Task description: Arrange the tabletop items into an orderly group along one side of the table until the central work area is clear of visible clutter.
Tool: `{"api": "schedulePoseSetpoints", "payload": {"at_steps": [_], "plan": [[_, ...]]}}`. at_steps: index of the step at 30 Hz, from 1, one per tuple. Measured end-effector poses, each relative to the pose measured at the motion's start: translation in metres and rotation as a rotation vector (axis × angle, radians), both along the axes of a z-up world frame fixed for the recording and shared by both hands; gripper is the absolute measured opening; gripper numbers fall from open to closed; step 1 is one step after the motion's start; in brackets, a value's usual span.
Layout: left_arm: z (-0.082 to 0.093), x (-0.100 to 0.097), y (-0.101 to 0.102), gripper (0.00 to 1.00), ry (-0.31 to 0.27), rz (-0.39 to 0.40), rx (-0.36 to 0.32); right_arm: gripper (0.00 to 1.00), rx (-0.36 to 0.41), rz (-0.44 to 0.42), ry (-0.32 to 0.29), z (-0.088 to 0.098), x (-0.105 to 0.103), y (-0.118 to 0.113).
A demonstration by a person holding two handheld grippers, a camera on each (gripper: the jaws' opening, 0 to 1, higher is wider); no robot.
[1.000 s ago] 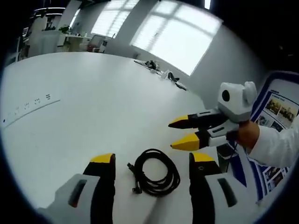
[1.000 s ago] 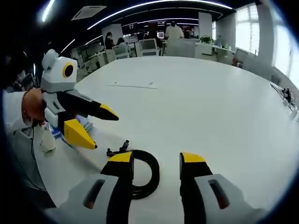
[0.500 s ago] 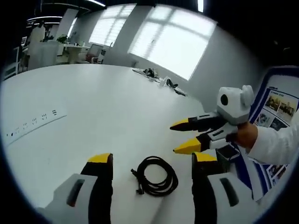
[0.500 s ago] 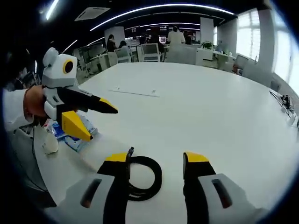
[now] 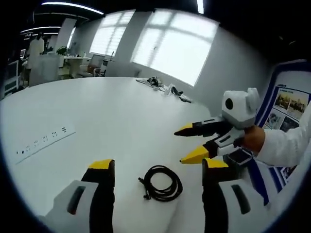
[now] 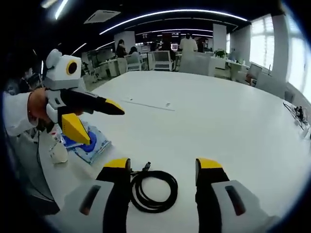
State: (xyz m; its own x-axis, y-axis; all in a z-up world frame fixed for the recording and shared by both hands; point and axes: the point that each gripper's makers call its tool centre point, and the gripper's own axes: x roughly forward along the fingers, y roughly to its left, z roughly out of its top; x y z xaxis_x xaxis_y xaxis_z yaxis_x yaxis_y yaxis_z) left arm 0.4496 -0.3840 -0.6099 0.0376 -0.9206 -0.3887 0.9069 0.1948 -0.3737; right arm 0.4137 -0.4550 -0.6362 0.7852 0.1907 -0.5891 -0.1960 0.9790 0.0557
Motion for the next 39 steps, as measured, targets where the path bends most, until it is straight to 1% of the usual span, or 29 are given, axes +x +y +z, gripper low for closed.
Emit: {"api": "schedulePoseSetpoints", "payload": {"at_steps": [7,14,20,22,24,26,28,34,38,39], "plan": [[0.016,0.002,0.012,0.77,-0.029,0.019,-0.017,0.53,-0.006,0.026,-0.009,0.007,-0.001,0.013],[0.027,0.002,0.03,0.78,-0.045,0.048,-0.029,0.53,-0.008,0.065,-0.022,0.017,0.001,0.029],[0.041,0.003,0.047,0.78,-0.065,0.081,-0.051,0.52,-0.012,0.096,-0.034,0.024,0.005,0.043],[0.045,0.004,0.056,0.78,-0.084,0.094,-0.049,0.52,-0.013,0.108,-0.035,0.026,0.007,0.048],[0.046,0.005,0.063,0.78,-0.081,0.103,-0.048,0.52,-0.018,0.123,-0.042,0.029,0.009,0.053],[0.049,0.006,0.072,0.78,-0.095,0.119,-0.048,0.51,-0.019,0.132,-0.043,0.031,0.011,0.058],[0.051,0.007,0.081,0.78,-0.096,0.133,-0.047,0.51,-0.017,0.146,-0.049,0.033,0.013,0.065],[0.06,0.009,0.109,0.78,-0.111,0.186,-0.058,0.51,-0.014,0.194,-0.059,0.038,0.02,0.09],[0.061,0.012,0.131,0.77,-0.122,0.227,-0.049,0.51,-0.011,0.237,-0.064,0.039,0.025,0.11],[0.061,0.012,0.134,0.78,-0.122,0.233,-0.051,0.51,-0.011,0.242,-0.063,0.039,0.026,0.113]]}}
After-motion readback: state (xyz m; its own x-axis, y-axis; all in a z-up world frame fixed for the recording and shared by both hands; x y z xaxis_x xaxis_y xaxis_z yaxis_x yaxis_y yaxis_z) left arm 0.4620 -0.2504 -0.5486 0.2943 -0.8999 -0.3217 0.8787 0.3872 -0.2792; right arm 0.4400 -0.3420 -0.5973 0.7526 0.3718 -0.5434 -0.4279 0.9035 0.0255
